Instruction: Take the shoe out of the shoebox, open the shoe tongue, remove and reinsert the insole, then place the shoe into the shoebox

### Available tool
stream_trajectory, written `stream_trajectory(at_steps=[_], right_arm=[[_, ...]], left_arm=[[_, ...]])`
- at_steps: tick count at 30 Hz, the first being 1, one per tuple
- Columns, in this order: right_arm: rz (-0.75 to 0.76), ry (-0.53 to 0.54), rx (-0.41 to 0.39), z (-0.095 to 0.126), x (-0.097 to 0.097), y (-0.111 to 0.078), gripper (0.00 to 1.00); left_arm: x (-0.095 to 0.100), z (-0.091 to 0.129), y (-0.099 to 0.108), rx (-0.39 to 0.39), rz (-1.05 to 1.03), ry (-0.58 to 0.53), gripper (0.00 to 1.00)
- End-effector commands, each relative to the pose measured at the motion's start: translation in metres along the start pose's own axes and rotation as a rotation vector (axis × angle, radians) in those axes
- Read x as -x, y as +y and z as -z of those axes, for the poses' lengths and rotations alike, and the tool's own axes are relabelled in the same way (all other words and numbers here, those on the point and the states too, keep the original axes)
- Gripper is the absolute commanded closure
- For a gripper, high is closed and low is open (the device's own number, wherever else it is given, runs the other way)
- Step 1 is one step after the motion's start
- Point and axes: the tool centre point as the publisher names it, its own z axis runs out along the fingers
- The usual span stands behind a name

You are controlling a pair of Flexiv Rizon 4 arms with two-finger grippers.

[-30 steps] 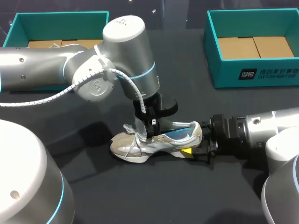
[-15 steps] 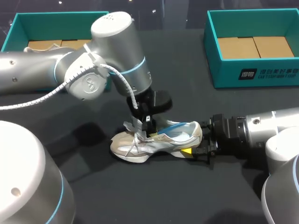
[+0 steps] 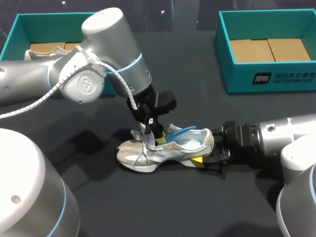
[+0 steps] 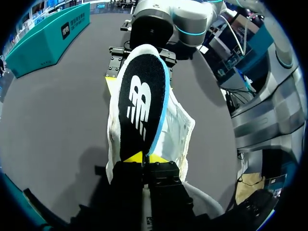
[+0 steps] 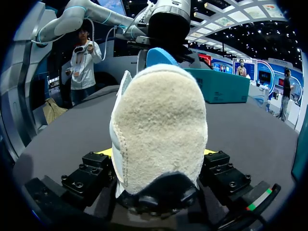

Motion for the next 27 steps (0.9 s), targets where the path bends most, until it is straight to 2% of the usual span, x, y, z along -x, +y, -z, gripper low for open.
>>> stream_trajectory(at_steps=[1,16,27], right_arm=[[0.001,-0.001,-0.003,0.001,0.0,-0.001,1.0],[0.001,-0.001,-0.003,0.001,0.0,-0.001,1.0],[0.001,-0.001,-0.003,0.001,0.0,-0.001,1.0]], left_arm=[[0.0,0.001,-0.001,-0.01,-0.002,0.003,1.0],[-0.008,0.007,-0.024,-0.071,-0.008,0.024,1.0],[-0.004,0.008,-0.04,-0.096,0.024,0.015,1.0]])
